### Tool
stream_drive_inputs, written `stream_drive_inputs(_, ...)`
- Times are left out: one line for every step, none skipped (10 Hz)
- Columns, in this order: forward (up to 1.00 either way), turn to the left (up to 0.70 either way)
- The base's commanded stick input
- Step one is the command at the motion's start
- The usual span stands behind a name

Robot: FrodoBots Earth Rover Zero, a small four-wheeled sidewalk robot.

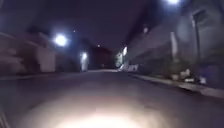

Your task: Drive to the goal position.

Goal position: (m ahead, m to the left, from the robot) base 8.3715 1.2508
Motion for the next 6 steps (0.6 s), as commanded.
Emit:
stream_drive_inputs(0.70,0.00)
stream_drive_inputs(0.70,0.00)
stream_drive_inputs(0.70,0.00)
stream_drive_inputs(0.70,0.00)
stream_drive_inputs(0.70,0.00)
stream_drive_inputs(0.70,0.00)
